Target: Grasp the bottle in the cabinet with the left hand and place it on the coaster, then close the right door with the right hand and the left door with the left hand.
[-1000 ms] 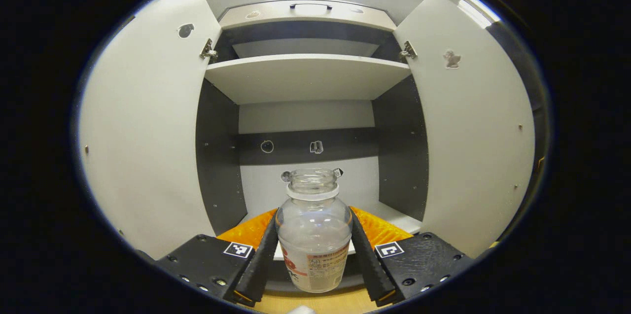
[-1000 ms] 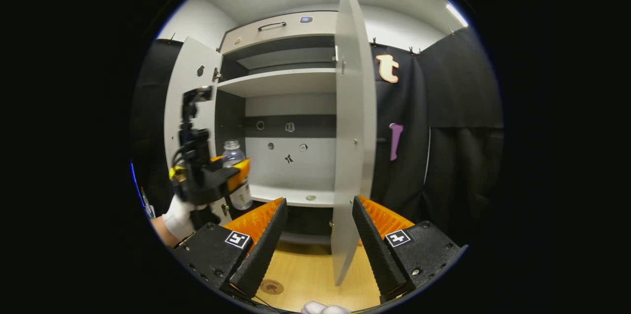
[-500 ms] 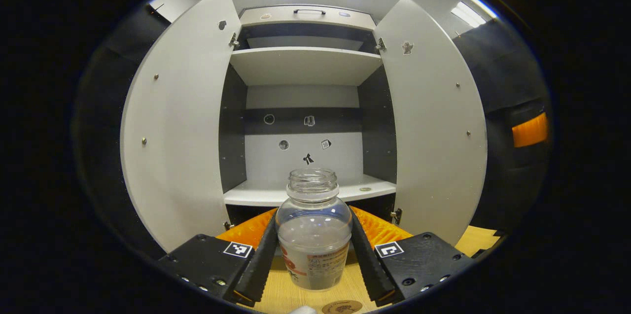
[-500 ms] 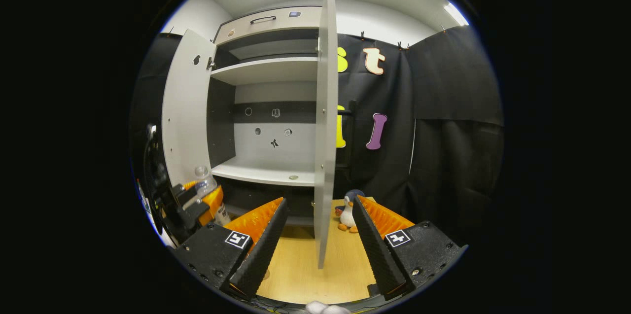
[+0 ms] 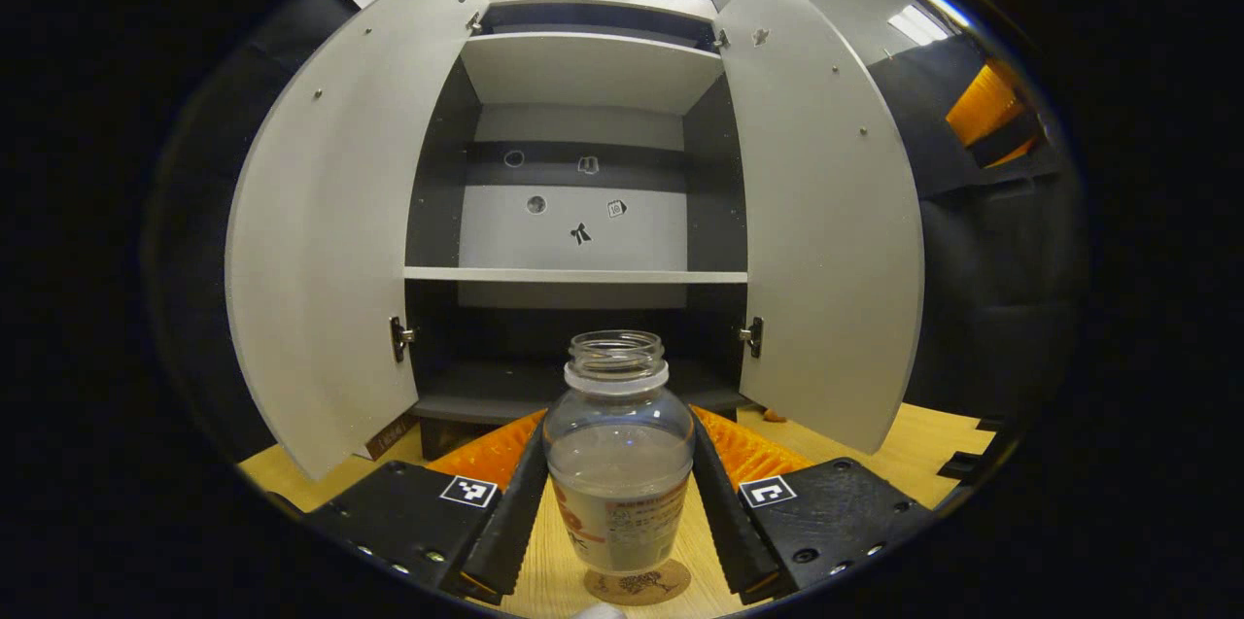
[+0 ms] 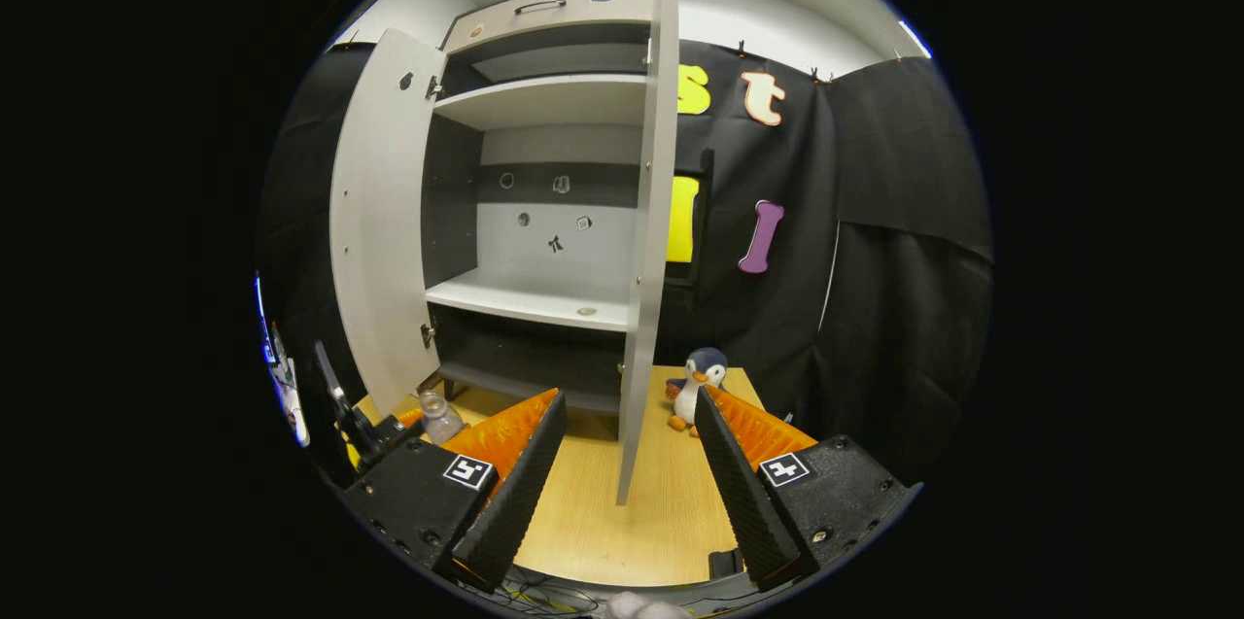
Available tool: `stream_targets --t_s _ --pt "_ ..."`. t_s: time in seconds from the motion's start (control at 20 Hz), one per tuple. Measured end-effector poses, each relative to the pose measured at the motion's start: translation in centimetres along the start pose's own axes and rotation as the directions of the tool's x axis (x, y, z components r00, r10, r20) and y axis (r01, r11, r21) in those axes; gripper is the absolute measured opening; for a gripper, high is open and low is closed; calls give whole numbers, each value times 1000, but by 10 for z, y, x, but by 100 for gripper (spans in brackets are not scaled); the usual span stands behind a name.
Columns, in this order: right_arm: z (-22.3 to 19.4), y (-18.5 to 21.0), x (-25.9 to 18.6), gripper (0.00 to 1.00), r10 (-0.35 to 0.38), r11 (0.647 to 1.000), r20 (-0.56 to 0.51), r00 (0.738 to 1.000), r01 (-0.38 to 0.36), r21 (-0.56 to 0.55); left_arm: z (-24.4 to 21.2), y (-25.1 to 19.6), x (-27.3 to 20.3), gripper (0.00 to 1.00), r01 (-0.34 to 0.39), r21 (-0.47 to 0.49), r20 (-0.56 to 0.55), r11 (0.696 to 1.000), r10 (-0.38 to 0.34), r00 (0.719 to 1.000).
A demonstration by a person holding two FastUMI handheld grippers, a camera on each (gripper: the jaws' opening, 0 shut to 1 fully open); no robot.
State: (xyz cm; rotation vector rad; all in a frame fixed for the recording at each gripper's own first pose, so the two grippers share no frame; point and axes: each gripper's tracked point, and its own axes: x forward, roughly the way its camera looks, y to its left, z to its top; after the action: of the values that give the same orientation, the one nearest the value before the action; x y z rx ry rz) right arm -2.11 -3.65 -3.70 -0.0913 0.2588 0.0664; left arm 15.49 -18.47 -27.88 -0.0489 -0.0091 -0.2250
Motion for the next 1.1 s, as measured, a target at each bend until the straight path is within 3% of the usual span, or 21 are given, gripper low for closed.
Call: stream_targets --t_s 0.25,0.45,0.8,0.95,1.1 --pt "-8 3 -3 82 22 1000 -56 998 -21 9 -47 -12 7 75 29 14 -51 999 -29 998" --pt "-11 -1 -4 82 28 999 -73 997 -29 -15 -69 -10 10 75 8 -23 -90 1000 -10 996" --pt "-7 2 0 82 53 998 -53 997 -54 -24 -63 -9 11 81 4 -7 -72 1000 -5 997" --pt "-4 4 1 82 57 998 -36 998 -58 -18 -51 -3 10 97 -2 5 -62 1000 3 998" --pt "0 6 3 82 53 999 -15 998 -53 -7 -22 -3 9 98 9 10 -35 1000 -9 999"
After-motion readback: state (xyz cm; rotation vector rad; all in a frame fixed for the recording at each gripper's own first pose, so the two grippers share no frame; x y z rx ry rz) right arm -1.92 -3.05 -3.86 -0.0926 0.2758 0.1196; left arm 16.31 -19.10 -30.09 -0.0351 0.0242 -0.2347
